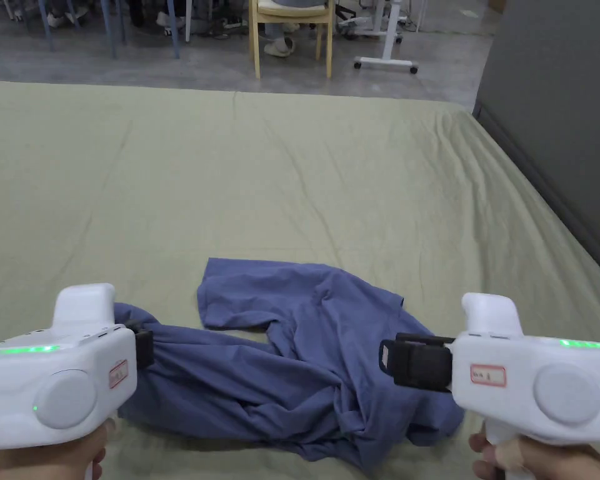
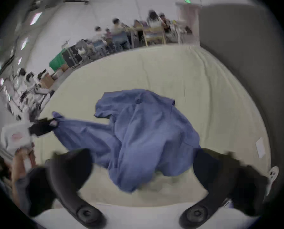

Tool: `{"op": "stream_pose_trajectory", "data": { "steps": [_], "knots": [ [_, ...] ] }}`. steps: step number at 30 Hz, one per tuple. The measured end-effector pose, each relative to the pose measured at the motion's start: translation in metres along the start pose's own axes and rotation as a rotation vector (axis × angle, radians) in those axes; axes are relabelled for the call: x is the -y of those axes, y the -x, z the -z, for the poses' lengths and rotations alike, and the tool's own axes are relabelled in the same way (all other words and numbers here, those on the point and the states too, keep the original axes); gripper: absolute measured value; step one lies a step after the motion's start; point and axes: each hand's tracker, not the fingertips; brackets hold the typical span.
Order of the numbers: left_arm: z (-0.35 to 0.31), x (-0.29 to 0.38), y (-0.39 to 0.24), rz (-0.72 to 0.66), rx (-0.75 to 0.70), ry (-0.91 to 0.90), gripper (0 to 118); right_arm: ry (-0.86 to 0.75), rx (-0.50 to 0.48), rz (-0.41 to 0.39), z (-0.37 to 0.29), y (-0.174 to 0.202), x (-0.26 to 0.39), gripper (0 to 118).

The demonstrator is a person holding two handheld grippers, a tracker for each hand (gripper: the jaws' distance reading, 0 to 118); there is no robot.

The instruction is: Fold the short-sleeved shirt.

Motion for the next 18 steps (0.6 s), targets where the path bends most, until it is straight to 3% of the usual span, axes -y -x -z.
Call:
{"op": "stream_pose_trajectory", "data": {
  "steps": [4,5,6,7,8,9,10,14,18],
  "knots": [
    [-0.026,0.001,-0.007,-0.004,-0.012,-0.031,6,0.118,0.154,0.124,0.074,-0.013,-0.011,118],
    [-0.03,0.001,-0.006,-0.018,-0.011,-0.035,6,0.214,0.176,0.159,0.042,-0.028,0.002,117],
    [-0.03,-0.001,-0.002,-0.036,-0.005,-0.035,6,0.328,0.184,0.184,0.051,-0.03,0.002,111],
    [-0.032,-0.002,0.0,-0.046,-0.008,-0.036,6,0.403,0.111,0.163,0.056,-0.031,0.004,82],
    [-0.033,-0.003,0.001,-0.051,-0.018,-0.032,6,0.375,0.021,0.168,0.059,-0.028,0.009,33],
    [-0.035,-0.004,0.003,-0.054,-0.028,-0.028,6,0.35,0.001,0.193,0.06,-0.027,0.013,6],
    [-0.035,-0.006,0.009,-0.066,-0.029,-0.019,6,0.315,0.014,0.203,0.052,-0.027,0.013,6],
    [-0.051,-0.023,0.03,-0.14,-0.053,-0.044,6,0.029,0.099,-0.057,-0.007,0.001,-0.011,6],
    [-0.074,-0.067,0.045,-0.244,-0.025,-0.132,6,-0.187,0.131,-0.163,-0.067,0.025,-0.064,6]
  ]
}}
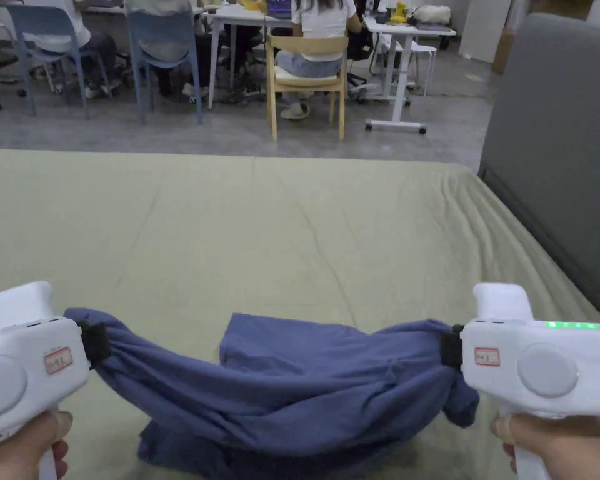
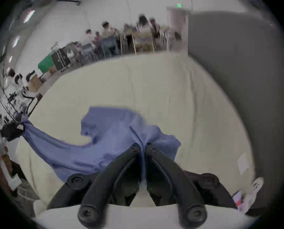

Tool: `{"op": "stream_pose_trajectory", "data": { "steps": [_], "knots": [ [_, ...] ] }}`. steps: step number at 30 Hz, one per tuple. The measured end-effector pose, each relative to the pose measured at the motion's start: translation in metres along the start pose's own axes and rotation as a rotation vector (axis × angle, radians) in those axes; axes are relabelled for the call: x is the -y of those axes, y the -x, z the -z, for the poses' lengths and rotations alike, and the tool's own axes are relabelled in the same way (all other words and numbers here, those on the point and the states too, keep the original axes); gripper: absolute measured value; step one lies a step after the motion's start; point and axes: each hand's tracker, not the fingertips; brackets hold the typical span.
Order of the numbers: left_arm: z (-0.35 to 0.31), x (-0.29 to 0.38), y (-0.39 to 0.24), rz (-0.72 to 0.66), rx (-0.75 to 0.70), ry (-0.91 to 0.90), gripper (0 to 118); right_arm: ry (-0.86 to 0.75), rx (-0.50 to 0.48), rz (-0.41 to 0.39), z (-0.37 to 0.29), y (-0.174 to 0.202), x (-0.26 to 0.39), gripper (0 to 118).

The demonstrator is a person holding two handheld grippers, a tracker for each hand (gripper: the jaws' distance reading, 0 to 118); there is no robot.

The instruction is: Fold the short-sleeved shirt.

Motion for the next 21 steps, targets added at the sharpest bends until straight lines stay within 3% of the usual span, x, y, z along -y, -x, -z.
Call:
{"op": "stream_pose_trajectory", "data": {
  "steps": [6,14,21],
  "knots": [
    [-0.035,-0.11,-0.006,-0.131,0.044,-0.201,6,-0.267,0.227,-0.246,-0.06,0.018,-0.113,6],
    [-0.032,-0.244,-0.032,-0.096,0.031,-0.23,6,-0.229,0.239,-0.263,-0.084,0.033,-0.26,6],
    [-0.017,-0.282,-0.051,-0.018,-0.012,-0.258,6,-0.187,0.214,-0.245,-0.07,0.041,-0.31,6]
  ]
}}
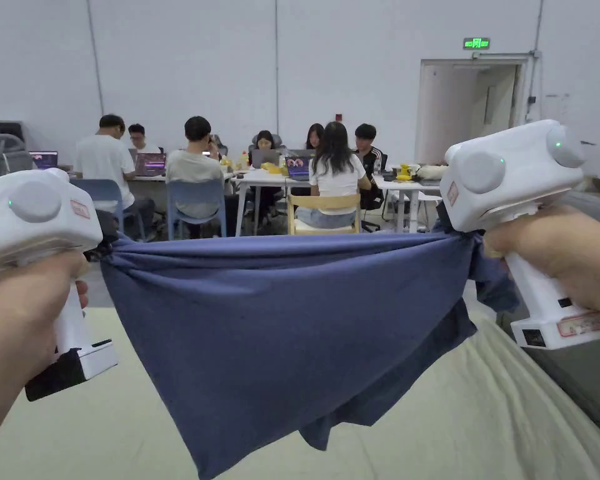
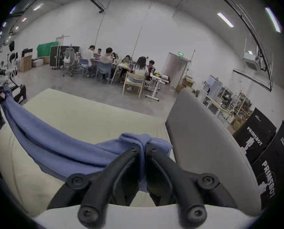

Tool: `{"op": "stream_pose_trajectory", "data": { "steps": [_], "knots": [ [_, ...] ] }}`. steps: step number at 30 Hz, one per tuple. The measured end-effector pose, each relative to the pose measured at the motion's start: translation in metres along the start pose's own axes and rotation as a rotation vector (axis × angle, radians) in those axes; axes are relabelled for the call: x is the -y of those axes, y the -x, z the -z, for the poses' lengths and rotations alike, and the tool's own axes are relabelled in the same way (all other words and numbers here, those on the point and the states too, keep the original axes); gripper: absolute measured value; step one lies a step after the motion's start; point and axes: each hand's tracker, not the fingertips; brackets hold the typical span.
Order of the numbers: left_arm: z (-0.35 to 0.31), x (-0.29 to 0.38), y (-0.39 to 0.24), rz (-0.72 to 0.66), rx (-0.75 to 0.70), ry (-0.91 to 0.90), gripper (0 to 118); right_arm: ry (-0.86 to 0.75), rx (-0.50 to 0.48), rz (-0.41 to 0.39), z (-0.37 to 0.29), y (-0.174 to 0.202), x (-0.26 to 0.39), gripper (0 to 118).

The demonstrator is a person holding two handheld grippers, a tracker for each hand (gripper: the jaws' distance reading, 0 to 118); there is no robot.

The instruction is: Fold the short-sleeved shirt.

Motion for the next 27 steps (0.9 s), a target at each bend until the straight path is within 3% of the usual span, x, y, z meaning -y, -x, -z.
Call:
{"op": "stream_pose_trajectory", "data": {
  "steps": [5,10,17,21,24,27],
  "knots": [
    [0.032,0.024,-0.005,0.074,-0.013,0.022,6,0.044,-0.053,0.074,0.037,0.004,0.015,6],
    [0.074,0.083,0.007,0.009,0.002,0.127,6,0.143,-0.077,0.123,0.086,0.016,0.073,6],
    [0.1,0.205,0.034,0.034,-0.009,0.355,6,0.279,-0.112,0.075,0.141,0.044,0.199,6],
    [0.069,0.27,0.059,0.064,0.016,0.46,6,0.387,-0.145,0.09,0.113,0.055,0.29,6],
    [0.023,0.317,0.082,0.173,0.038,0.514,6,0.443,-0.207,0.076,0.073,0.057,0.362,6],
    [-0.022,0.359,0.112,0.149,0.06,0.586,6,0.494,-0.211,0.098,0.028,0.063,0.422,6]
  ]
}}
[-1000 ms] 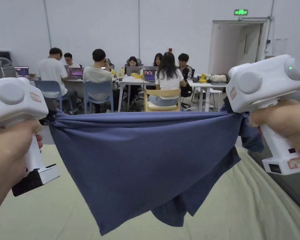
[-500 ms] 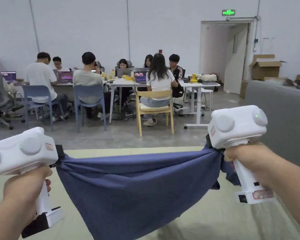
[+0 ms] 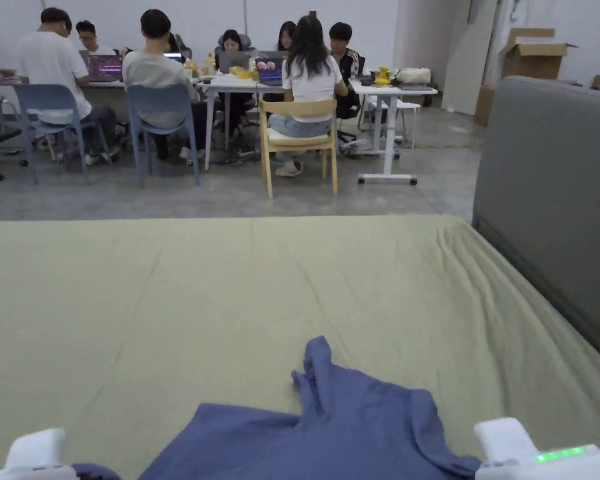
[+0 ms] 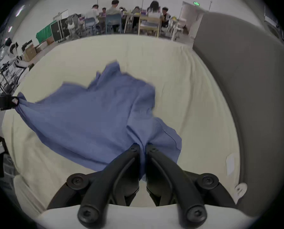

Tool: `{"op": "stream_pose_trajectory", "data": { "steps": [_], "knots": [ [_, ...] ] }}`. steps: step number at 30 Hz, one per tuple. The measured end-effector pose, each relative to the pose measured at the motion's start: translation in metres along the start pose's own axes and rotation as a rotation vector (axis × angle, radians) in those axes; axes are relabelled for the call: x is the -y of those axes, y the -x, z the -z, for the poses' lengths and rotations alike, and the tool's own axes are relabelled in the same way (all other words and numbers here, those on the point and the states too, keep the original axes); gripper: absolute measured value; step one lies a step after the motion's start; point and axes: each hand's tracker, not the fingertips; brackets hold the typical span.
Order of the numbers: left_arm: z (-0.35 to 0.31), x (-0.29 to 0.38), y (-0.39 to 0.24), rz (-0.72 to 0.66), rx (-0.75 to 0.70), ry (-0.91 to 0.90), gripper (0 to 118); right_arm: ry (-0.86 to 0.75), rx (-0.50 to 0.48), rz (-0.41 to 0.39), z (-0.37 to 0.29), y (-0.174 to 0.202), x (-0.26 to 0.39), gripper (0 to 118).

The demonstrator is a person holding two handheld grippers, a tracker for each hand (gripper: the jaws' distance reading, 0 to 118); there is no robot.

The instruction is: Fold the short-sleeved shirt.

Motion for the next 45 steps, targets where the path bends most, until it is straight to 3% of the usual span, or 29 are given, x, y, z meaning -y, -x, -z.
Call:
{"op": "stream_pose_trajectory", "data": {
  "steps": [6,9,14,16,17,18,19,20,21,23,25,28,30,31,32,33,34,36,38,39,40,41,42,43,45],
  "knots": [
    [-0.002,0.077,0.03,-0.05,-0.046,0.076,6,0.12,-0.08,0.15,0.001,0.01,0.072,6],
    [0.014,0.092,0.048,-0.133,-0.046,0.127,6,0.172,-0.034,0.161,0.019,0.008,0.091,6],
    [0.035,0.1,0.066,-0.226,-0.038,0.141,6,0.191,-0.073,0.21,0.055,0.0,0.115,6],
    [0.038,0.098,0.066,-0.228,-0.06,0.14,6,0.167,-0.055,0.174,0.051,0.005,0.114,15],
    [0.039,0.096,0.064,-0.214,-0.077,0.135,16,0.156,-0.037,0.148,0.048,0.008,0.113,23],
    [0.038,0.094,0.062,-0.204,-0.085,0.133,43,0.152,-0.037,0.114,0.044,0.009,0.111,34],
    [0.03,0.088,0.061,-0.211,-0.085,0.128,101,0.16,-0.032,0.065,0.033,0.008,0.106,68],
    [0.018,0.084,0.06,-0.234,-0.087,0.112,118,0.171,-0.03,0.067,0.018,0.005,0.096,101],
    [0.004,0.079,0.059,-0.269,-0.091,0.068,118,0.153,-0.031,0.095,0.0,0.0,0.089,118],
    [-0.044,0.075,0.055,-0.284,-0.013,-0.191,118,-0.121,-0.097,0.197,-0.053,-0.012,0.082,118],
    [-0.103,0.087,0.022,-0.244,-0.045,-0.268,118,-0.274,-0.148,0.25,-0.082,-0.015,0.074,118],
    [-0.113,0.101,0.019,-0.194,-0.149,-0.239,118,-0.299,-0.169,0.289,-0.115,-0.007,0.065,118],
    [-0.109,0.119,0.013,-0.151,-0.169,-0.133,118,-0.212,-0.125,0.228,-0.117,0.007,0.066,118],
    [-0.107,0.129,0.009,-0.144,-0.155,-0.102,109,-0.203,-0.095,0.195,-0.115,0.027,0.069,105],
    [-0.093,0.137,0.023,-0.162,-0.112,-0.089,67,-0.243,-0.078,0.153,-0.114,0.04,0.076,67],
    [-0.086,0.141,0.024,-0.158,-0.083,-0.058,0,-0.238,-0.06,0.116,-0.112,0.05,0.08,7],
    [-0.076,0.143,0.028,-0.159,-0.097,-0.04,0,-0.223,-0.04,0.092,-0.11,0.059,0.084,2],
    [-0.068,0.144,0.021,-0.099,-0.126,-0.031,0,-0.181,-0.158,0.073,-0.094,0.059,0.083,2],
    [-0.059,0.134,0.025,-0.104,-0.208,-0.053,2,-0.18,-0.162,0.09,-0.092,0.06,0.077,2],
    [-0.053,0.128,0.028,-0.11,-0.229,-0.082,33,-0.192,-0.174,0.096,-0.088,0.053,0.079,2],
    [-0.046,0.118,0.033,-0.116,-0.259,-0.093,108,-0.199,-0.174,0.087,-0.086,0.05,0.076,2],
    [-0.032,0.11,0.037,-0.113,-0.296,-0.042,118,-0.205,-0.17,0.082,-0.084,0.047,0.073,2],
    [-0.03,0.111,0.037,-0.115,-0.294,-0.004,118,-0.209,-0.163,0.081,-0.082,0.044,0.07,2],
    [-0.021,0.101,0.037,-0.113,-0.289,-0.076,118,-0.217,-0.143,0.065,-0.088,0.057,0.07,2],
    [0.006,0.086,0.046,-0.126,-0.273,0.024,118,-0.197,-0.151,0.065,-0.083,0.056,0.069,2]
  ]
}}
